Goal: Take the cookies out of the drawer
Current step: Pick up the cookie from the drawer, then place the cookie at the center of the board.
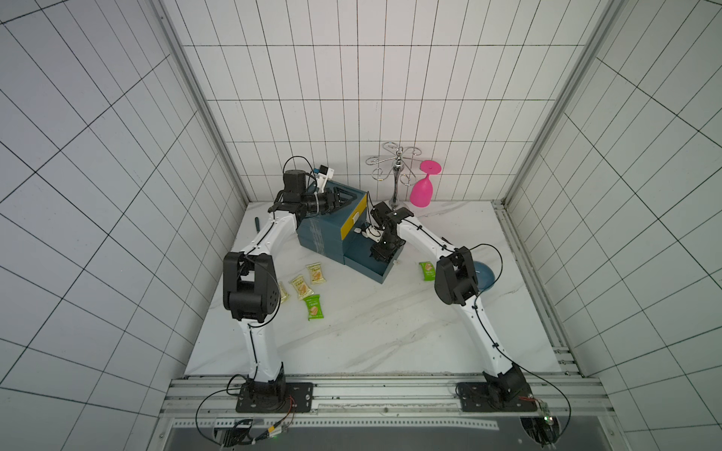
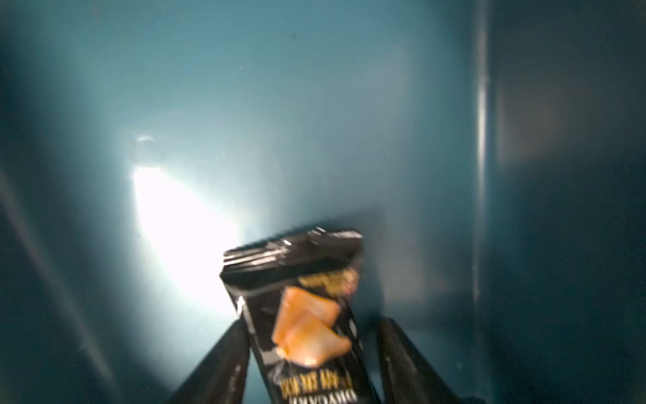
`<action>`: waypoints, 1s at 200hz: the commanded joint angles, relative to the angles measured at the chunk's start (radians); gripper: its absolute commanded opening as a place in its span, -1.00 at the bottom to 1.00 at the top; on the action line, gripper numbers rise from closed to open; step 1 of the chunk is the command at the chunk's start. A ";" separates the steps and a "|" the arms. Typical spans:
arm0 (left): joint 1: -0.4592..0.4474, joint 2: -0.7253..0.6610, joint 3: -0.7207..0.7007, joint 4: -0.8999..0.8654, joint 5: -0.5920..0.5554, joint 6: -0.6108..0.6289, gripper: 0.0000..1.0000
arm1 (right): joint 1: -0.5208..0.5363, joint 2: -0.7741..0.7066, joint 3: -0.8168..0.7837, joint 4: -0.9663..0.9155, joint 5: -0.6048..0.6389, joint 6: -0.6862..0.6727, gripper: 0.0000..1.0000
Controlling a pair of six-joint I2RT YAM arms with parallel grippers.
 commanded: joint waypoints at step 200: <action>0.015 0.061 -0.049 -0.149 -0.066 -0.097 0.34 | -0.113 -0.661 -0.615 0.210 -0.006 0.458 -0.39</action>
